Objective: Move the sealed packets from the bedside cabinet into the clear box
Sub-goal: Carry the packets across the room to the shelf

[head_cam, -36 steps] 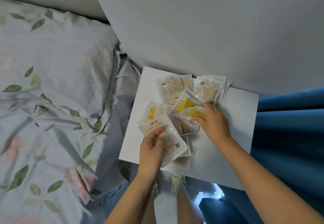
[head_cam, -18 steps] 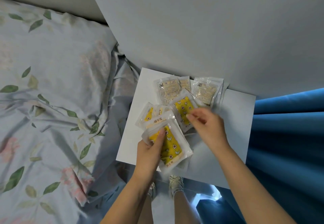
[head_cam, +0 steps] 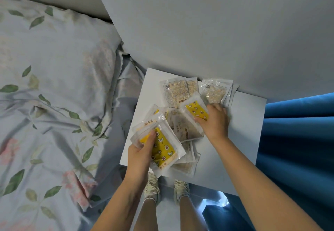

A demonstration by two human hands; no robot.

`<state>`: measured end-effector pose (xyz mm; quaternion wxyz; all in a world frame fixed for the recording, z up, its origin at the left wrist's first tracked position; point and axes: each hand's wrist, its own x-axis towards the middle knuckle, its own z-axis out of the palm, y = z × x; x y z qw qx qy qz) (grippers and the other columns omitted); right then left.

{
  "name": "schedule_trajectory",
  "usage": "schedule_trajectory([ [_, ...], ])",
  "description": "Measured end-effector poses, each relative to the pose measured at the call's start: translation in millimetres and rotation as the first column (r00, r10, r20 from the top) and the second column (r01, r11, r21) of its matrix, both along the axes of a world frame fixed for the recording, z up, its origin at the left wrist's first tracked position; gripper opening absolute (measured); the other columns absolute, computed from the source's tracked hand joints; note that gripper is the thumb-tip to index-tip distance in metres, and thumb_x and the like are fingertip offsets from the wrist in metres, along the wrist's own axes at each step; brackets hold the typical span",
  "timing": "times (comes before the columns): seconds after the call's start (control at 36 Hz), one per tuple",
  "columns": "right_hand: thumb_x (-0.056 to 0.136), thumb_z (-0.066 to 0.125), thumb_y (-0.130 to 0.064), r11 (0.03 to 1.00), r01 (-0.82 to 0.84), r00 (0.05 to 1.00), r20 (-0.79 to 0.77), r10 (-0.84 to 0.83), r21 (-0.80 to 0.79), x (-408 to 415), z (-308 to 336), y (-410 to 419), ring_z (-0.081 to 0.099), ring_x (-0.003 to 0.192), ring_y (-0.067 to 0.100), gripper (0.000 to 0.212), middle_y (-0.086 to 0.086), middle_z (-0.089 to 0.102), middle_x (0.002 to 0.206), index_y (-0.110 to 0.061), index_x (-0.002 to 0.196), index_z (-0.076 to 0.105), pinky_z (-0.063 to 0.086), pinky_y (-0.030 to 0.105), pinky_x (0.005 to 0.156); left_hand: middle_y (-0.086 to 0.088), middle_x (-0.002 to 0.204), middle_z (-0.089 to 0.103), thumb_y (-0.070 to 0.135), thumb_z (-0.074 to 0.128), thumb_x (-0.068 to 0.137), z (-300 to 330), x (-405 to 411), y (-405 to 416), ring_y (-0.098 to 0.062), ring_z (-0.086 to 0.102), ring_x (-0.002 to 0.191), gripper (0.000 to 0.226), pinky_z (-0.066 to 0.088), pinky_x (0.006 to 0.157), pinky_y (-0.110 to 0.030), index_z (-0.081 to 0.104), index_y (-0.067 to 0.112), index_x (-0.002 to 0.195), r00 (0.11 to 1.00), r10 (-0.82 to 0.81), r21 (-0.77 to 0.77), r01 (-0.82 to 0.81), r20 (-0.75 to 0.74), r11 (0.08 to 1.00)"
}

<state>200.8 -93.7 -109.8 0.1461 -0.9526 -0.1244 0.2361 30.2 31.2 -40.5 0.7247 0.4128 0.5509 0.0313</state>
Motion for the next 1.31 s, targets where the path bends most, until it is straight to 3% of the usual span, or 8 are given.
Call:
schedule_trajectory([
  [0.22, 0.073, 0.08, -0.03, 0.997, 0.039, 0.999, 0.002, -0.039, -0.066, 1.6, -0.4, 10.6, 0.038, 0.118, 0.026, 0.052, 0.008, 0.035, 0.125, -0.01, 0.115, 0.056, 0.045, 0.033, 0.09, -0.003, 0.094, 0.075, 0.022, 0.06, 0.09, 0.5, 6.3, -5.4, -0.02, 0.072, 0.089, 0.014, 0.055, 0.083, -0.039, 0.068, 0.02, 0.101, 0.997, 0.04, -0.05, -0.037, 0.069, 0.998],
  [0.36, 0.071, 0.08, -0.036, 0.994, 0.019, 1.0, 0.004, -0.018, -0.103, 2.7, -1.4, 8.0, 0.047, 0.11, 0.028, 0.056, 0.009, 0.04, 0.122, -0.013, 0.116, 0.056, 0.046, 0.034, 0.086, -0.007, 0.076, 0.068, 0.011, 0.062, 0.067, -0.9, 6.3, -1.9, -0.022, 0.067, 0.07, 0.026, 0.056, 0.069, -0.039, 0.065, 0.009, 0.093, 0.968, 0.171, -0.267, -0.118, 0.183, 0.956],
  [0.5, 0.071, 0.079, -0.041, 0.986, -0.054, 0.998, 0.024, 0.058, -0.155, 9.4, -2.4, 4.2, 0.045, 0.119, 0.032, 0.069, 0.011, 0.053, 0.128, -0.017, 0.128, 0.05, 0.036, 0.039, 0.093, -0.014, 0.094, 0.068, 0.008, 0.063, 0.07, 0.6, 2.4, 4.4, -0.027, 0.068, 0.081, 0.042, 0.054, 0.083, -0.046, 0.061, 0.003, 0.112, 0.96, 0.153, -0.315, -0.074, 0.236, 0.946],
  [0.64, 0.072, 0.08, -0.031, 0.99, -0.104, 0.992, 0.056, 0.109, -0.09, 9.1, -0.6, 2.7, 0.048, 0.116, 0.03, 0.061, 0.003, 0.059, 0.125, -0.021, 0.125, 0.052, 0.023, 0.032, 0.076, -0.015, 0.105, 0.068, 0.011, 0.063, 0.075, 6.0, -4.9, 9.4, -0.027, 0.07, 0.088, 0.048, 0.058, 0.081, -0.043, 0.057, 0.003, 0.122, 0.948, 0.156, -0.303, -0.068, 0.278, 0.95],
  [0.83, 0.076, 0.077, -0.006, 0.882, 0.176, 0.94, -0.342, -0.018, 0.438, -6.1, 28.0, -12.4, 0.054, 0.105, 0.016, 0.062, -0.002, 0.056, 0.116, -0.015, 0.13, 0.047, 0.044, 0.028, 0.081, -0.014, 0.101, 0.071, 0.007, 0.062, 0.082, 30.0, -18.6, 13.8, -0.024, 0.071, 0.085, 0.027, 0.059, 0.073, -0.036, 0.064, 0.005, 0.109, 0.95, 0.119, -0.221, -0.054, 0.288, 0.974],
  [1.08, 0.09, 0.055, -0.008, 0.653, 0.623, 0.55, -0.835, 0.026, 0.43, -67.2, 150.0, -35.3, 0.068, 0.098, 0.013, 0.039, 0.001, 0.068, 0.115, -0.025, 0.125, 0.054, 0.057, 0.024, 0.072, -0.015, 0.091, 0.073, 0.008, 0.063, 0.078, 129.6, -58.8, 7.1, -0.025, 0.072, 0.076, 0.024, 0.059, 0.065, -0.035, 0.067, 0.002, 0.1, 0.921, 0.162, -0.186, -0.1, 0.354, 0.977],
  [1.17, 0.079, 0.064, -0.019, 0.641, 0.628, 0.53, -0.846, 0.062, 0.44, -97.1, 201.0, -35.7, 0.067, 0.102, 0.021, 0.044, -0.001, 0.071, 0.111, -0.027, 0.121, 0.057, 0.057, 0.035, 0.08, -0.02, 0.106, 0.07, 0.021, 0.09, 0.056, 164.5, -83.9, 1.2, -0.03, 0.071, 0.09, 0.052, 0.058, 0.071, -0.041, 0.073, 0.006, 0.102, 0.899, 0.195, -0.159, -0.143, 0.391, 0.977],
  [1.31, 0.029, 0.09, -0.055, 0.656, 0.553, 0.621, -0.779, 0.088, 0.515, -141.5, 276.0, -31.2, 0.071, 0.094, 0.019, 0.094, -0.003, 0.073, 0.105, -0.03, 0.115, 0.061, 0.059, 0.038, 0.075, -0.02, 0.093, 0.073, 0.027, 0.098, 0.033, 222.6, -131.0, -16.3, -0.029, 0.073, 0.077, 0.069, 0.058, 0.059, -0.039, 0.074, 0.005, 0.095, 0.853, 0.346, -0.164, -0.305, 0.391, 0.938],
])
